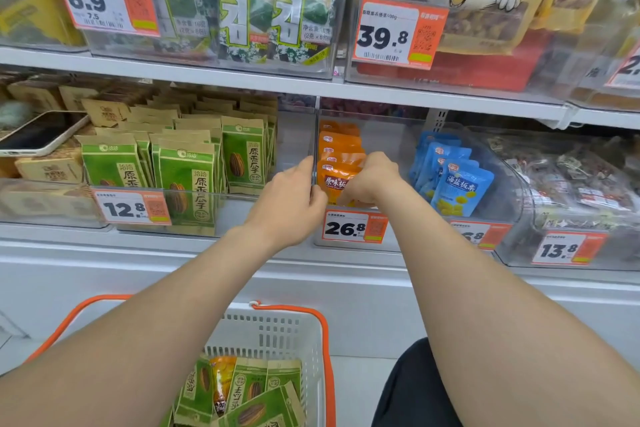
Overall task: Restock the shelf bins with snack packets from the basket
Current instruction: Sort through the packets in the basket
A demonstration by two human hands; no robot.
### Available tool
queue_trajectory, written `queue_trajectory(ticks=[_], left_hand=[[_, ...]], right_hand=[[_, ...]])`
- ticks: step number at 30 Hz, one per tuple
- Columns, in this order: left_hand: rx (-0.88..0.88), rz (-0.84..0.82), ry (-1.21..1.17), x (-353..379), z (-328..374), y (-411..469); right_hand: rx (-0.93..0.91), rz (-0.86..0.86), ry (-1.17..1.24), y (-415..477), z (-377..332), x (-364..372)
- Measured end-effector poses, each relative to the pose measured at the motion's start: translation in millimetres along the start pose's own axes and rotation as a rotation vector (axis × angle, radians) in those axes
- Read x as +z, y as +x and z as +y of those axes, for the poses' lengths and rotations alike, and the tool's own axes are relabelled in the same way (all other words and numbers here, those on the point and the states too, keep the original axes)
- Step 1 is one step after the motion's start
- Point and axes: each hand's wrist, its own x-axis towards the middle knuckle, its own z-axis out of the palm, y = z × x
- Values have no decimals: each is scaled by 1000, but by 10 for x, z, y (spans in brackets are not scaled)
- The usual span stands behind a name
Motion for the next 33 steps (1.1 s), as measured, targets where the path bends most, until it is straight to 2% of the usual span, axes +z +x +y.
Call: queue_trajectory(ticks=[5,11,16,19,21,26,27,29,33], left_hand=[[29,-30,-8,-55,-2,-25],[28,-63,-19,-77,4,-47],[16,-64,-11,-88,-4,-60],[-19,-55,0,-110,-19,-79],[-46,-18,22,-149,-28,-103],[-80,232,267,-373,-55,-291],[-90,217,288,-425,-78,-356],[-148,87,339,-510,-170,-505],[-184,-334,500,-601,-539,-838]], right_hand=[[-17,79,63,-27,31,0],[25,55,26,-82,39,41],[53,181,17,-136,5,13],[-18,303,-41,-260,-93,2],[-143,321,-27,-365,-172,-11],[-359,298,62,-786,-371,12],[-387,289,47,-866,-410,35],[-428,230,-14,-988,-474,137],[-520,-41,-259,-1141,-558,490]])
